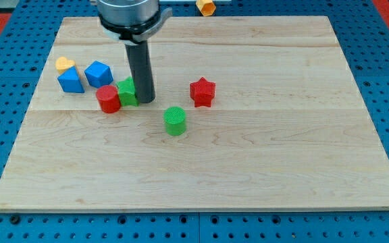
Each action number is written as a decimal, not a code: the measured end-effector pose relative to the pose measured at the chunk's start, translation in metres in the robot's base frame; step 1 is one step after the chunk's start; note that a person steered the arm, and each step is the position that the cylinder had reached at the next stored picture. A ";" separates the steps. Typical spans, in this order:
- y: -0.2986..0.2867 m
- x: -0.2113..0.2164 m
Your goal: Keep green blocks and red circle in a diagonal line with blue cube
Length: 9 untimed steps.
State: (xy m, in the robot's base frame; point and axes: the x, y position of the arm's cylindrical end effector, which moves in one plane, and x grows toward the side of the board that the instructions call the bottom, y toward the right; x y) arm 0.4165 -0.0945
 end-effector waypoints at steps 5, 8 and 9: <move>-0.054 0.004; 0.019 0.089; 0.052 0.086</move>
State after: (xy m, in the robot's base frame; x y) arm 0.5030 -0.0428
